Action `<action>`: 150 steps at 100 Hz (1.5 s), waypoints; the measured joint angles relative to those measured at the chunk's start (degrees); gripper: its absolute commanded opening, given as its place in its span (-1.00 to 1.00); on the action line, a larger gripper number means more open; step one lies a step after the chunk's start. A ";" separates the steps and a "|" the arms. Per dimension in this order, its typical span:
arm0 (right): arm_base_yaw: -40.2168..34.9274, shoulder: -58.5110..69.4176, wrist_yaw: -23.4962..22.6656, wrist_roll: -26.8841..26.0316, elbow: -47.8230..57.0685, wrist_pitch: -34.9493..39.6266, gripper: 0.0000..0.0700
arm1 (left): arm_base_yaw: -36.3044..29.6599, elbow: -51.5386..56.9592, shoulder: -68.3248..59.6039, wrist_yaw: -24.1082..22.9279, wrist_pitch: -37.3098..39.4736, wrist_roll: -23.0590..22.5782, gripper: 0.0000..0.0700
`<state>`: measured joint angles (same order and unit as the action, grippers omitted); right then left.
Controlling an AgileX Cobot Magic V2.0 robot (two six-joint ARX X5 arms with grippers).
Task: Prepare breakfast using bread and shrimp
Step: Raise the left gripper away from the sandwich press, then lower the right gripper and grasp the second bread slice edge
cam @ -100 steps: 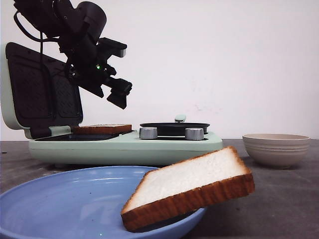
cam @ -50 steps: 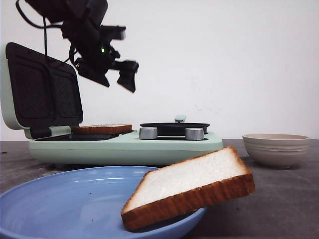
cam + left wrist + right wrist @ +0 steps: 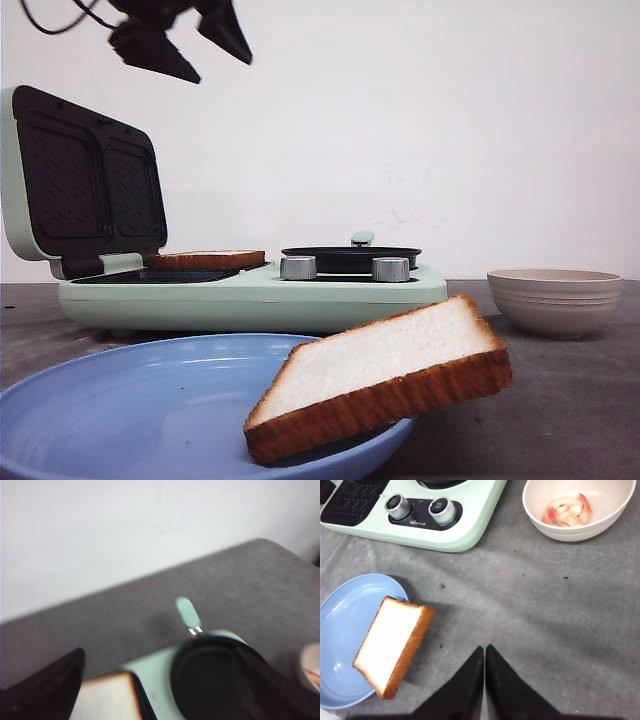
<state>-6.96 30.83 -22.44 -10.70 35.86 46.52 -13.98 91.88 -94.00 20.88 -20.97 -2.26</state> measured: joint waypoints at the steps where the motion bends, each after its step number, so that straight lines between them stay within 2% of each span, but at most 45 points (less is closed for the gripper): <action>1: 0.00 0.00 0.00 0.02 0.00 0.00 -0.99 | 0.20 0.00 0.15 0.46 -0.44 0.22 0.25; 9: 0.00 0.00 0.00 0.00 0.00 0.39 -0.99 | 1.86 -0.04 1.81 5.29 -2.40 1.86 0.09; 17: 0.00 0.00 0.00 0.00 0.00 0.83 -0.99 | 3.28 -0.13 4.44 9.53 -4.35 2.51 0.09; 31: 0.00 0.00 -0.02 0.00 0.00 1.20 -0.99 | 4.00 -2.21 11.17 10.58 -6.29 2.58 0.09; 42: 0.00 0.00 -0.02 0.00 0.00 1.75 -0.99 | 4.48 -8.33 17.35 10.69 -5.35 2.45 0.09; 53: -0.04 0.00 -0.04 0.00 0.00 1.90 -0.99 | 5.38 -17.81 24.04 10.54 -1.38 3.82 0.09; 66: -0.63 0.00 -0.04 0.00 0.00 1.90 -0.99 | 5.99 -29.94 34.53 9.92 3.26 7.63 0.09; 84: -1.64 0.00 -0.07 -0.07 0.00 1.92 -0.99 | 5.99 -43.82 50.05 7.15 3.93 11.96 0.09; 106: -2.01 0.00 -1.29 -0.83 0.00 1.95 -0.99 | 6.05 -57.44 66.20 3.41 -1.09 17.09 0.10; 129: -2.05 0.17 -3.45 -3.19 0.00 2.14 -0.99 | 6.08 -63.73 78.97 1.79 -8.90 19.43 0.11; 144: -2.36 1.86 -8.52 -5.84 -2.10 0.70 -0.98 | 6.10 -63.93 81.79 -0.20 -12.59 19.45 0.11; 150: -3.10 3.23 -11.02 -7.26 -4.24 -0.98 -0.87 | 6.10 -63.93 82.03 -0.22 -12.31 19.43 0.13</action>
<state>-10.07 34.06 -33.45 -17.96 31.62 45.54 -7.88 27.94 -11.97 20.67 -33.28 17.17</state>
